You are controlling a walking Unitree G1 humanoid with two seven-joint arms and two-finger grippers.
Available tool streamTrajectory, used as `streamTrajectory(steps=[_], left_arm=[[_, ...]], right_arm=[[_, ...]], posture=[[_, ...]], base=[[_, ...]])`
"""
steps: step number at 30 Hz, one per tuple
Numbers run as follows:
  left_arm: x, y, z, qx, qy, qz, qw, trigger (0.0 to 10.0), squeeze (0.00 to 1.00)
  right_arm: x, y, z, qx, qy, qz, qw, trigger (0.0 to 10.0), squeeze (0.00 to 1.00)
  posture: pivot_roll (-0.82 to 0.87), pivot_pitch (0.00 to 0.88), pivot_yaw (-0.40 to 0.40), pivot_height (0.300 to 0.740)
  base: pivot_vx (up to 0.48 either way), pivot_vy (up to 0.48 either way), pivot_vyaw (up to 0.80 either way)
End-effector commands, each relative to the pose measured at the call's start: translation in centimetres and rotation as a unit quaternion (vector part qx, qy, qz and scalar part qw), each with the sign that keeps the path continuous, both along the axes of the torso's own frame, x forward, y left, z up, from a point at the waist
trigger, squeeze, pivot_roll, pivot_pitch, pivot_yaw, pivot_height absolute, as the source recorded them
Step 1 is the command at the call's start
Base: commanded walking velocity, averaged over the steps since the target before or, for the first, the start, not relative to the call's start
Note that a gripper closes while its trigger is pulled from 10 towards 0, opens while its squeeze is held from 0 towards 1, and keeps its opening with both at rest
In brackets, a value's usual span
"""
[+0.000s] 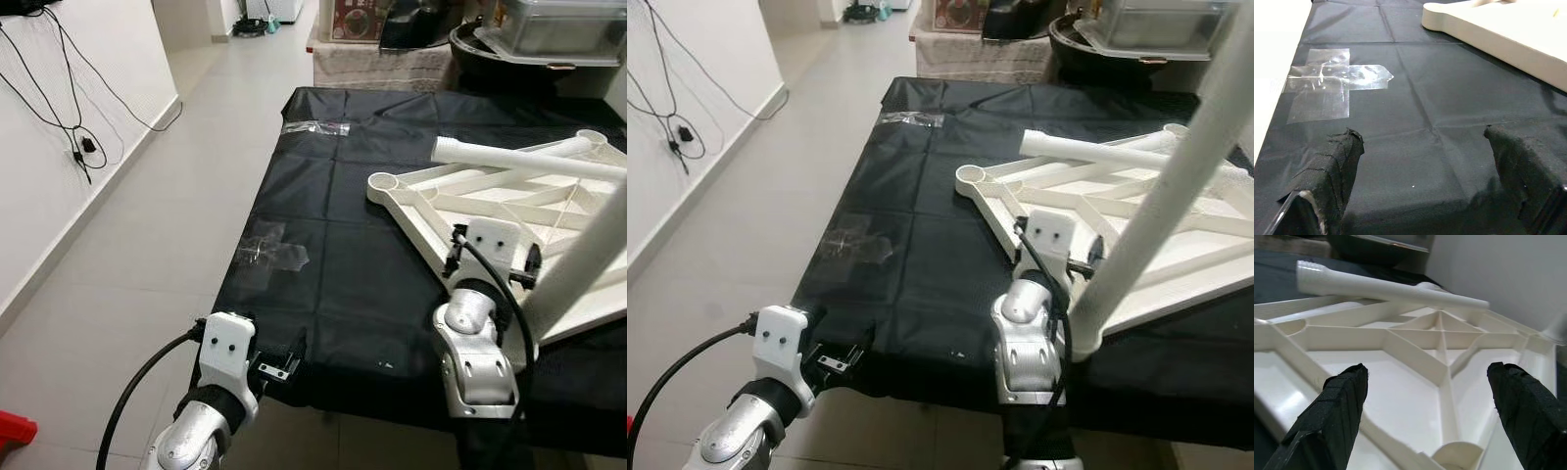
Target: Building children table
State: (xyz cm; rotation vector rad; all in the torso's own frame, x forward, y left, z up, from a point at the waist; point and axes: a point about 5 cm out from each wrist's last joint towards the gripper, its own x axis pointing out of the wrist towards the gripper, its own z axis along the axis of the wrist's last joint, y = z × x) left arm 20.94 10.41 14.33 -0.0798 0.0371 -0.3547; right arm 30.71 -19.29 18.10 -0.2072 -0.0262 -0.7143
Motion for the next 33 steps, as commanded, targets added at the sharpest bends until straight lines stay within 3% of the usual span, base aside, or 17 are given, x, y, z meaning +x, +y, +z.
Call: streamTrajectory(steps=[1, 4, 5, 6, 7, 8, 9, 11, 15, 17, 19, 22, 25, 28, 31, 32, 33], left_arm=[[-0.1, 0.0, -0.3, -0.004, 0.005, 0.002, 1.000, 10.0, 0.00], [-0.1, 0.0, -0.3, -0.004, 0.005, 0.001, 1.000, 10.0, 0.00], [-0.1, 0.0, -0.3, -0.003, 0.006, 0.001, 1.000, 10.0, 0.00], [-0.1, 0.0, -0.3, -0.003, 0.006, 0.001, 1.000, 10.0, 0.00], [-0.2, 0.0, -0.3, -0.003, 0.006, 0.000, 1.000, 10.0, 0.00], [-0.2, 0.0, -0.3, -0.003, 0.006, 0.000, 1.000, 10.0, 0.00], [-0.2, 0.0, -0.3, -0.003, 0.006, -0.001, 1.000, 10.0, 0.00], [-0.2, 0.0, -0.3, -0.003, 0.006, -0.001, 1.000, 10.0, 0.00], [-0.2, -0.1, -0.3, -0.003, 0.006, -0.001, 1.000, 10.0, 0.00], [-0.3, -0.2, -0.2, -0.005, 0.006, 0.000, 1.000, 10.0, 0.00], [-0.3, -0.2, -0.2, -0.005, 0.006, 0.000, 1.000, 10.0, 0.00], [-0.5, -0.4, -0.1, -0.006, 0.006, -0.001, 1.000, 10.0, 0.00], [-0.5, -0.4, -0.1, -0.006, 0.006, -0.001, 1.000, 10.0, 0.00], [-0.7, -0.5, 0.0, -0.008, 0.006, -0.002, 1.000, 10.0, 0.00], [-0.7, -0.5, 0.0, -0.008, 0.006, -0.002, 1.000, 10.0, 0.00], [-0.9, -0.6, 0.2, -0.010, 0.006, -0.002, 1.000, 10.0, 0.00], [-0.9, -0.6, 0.2, -0.010, 0.006, -0.002, 1.000, 10.0, 0.00]], right_arm=[[-0.2, -0.2, -0.4, 0.000, 0.007, -0.012, 1.000, 10.0, 0.00], [0.6, 0.2, -0.3, 0.002, 0.008, 0.036, 0.999, 10.0, 0.00], [1.3, 1.0, 0.1, 0.006, -0.002, 0.083, 0.997, 10.0, 0.00], [1.3, 1.0, 0.1, 0.006, -0.002, 0.083, 0.997, 10.0, 0.00], [2.5, 2.2, 0.8, 0.041, -0.022, 0.161, 0.986, 10.0, 0.00], [2.5, 2.2, 0.8, 0.041, -0.022, 0.161, 0.986, 10.0, 0.00], [3.7, 3.0, 1.4, 0.064, -0.025, 0.212, 0.975, 10.0, 0.00], [3.7, 3.0, 1.4, 0.064, -0.025, 0.212, 0.975, 10.0, 0.00], [4.9, 3.7, 2.2, 0.077, -0.029, 0.265, 0.961, 10.0, 0.00], [6.3, 3.7, 2.4, 0.083, -0.007, 0.290, 0.953, 10.0, 0.00], [6.3, 3.7, 2.4, 0.083, -0.007, 0.290, 0.953, 10.0, 0.00], [7.8, 3.0, 2.4, 0.077, 0.030, 0.271, 0.959, 10.0, 0.00], [7.8, 3.0, 2.4, 0.077, 0.030, 0.271, 0.959, 10.0, 0.00], [9.3, 2.1, 1.8, 0.060, 0.107, 0.250, 0.961, 10.0, 0.00], [9.3, 2.1, 1.8, 0.060, 0.107, 0.250, 0.961, 10.0, 0.00], [9.6, 1.8, 1.4, 0.055, 0.147, 0.251, 0.955, 10.0, 0.00], [9.6, 1.8, 1.4, 0.055, 0.147, 0.251, 0.955, 10.0, 0.00]], posture=[[0.17, 0.113, -0.019, 0.740], [0.17, 0.109, -0.020, 0.740], [0.17, 0.108, -0.020, 0.740], [0.17, 0.108, -0.020, 0.740], [0.17, 0.105, -0.022, 0.740], [0.17, 0.105, -0.022, 0.740], [0.17, 0.105, -0.026, 0.740], [0.17, 0.105, -0.026, 0.740], [0.17, 0.105, -0.030, 0.740], [0.17, 0.109, -0.041, 0.740], [0.17, 0.109, -0.041, 0.740], [0.17, 0.116, -0.045, 0.740], [0.17, 0.116, -0.045, 0.740], [0.17, 0.139, -0.050, 0.740], [0.17, 0.139, -0.050, 0.740], [0.18, 0.151, -0.055, 0.740], [0.18, 0.151, -0.055, 0.740]], base=[[0.000, 0.000, 0.00], [0.000, 0.000, 0.00], [0.000, 0.000, 0.00], [0.000, 0.000, 0.00], [0.000, 0.000, 0.00], [0.000, 0.000, 0.00], [0.000, 0.000, 0.00], [0.000, 0.000, 0.00], [0.000, 0.000, 0.00], [0.000, 0.000, 0.00], [0.000, 0.000, 0.00], [0.000, 0.000, 0.00], [0.000, 0.000, 0.00], [0.000, 0.000, 0.00], [0.000, 0.000, 0.00], [0.000, 0.000, 0.00], [0.000, 0.000, 0.00]])
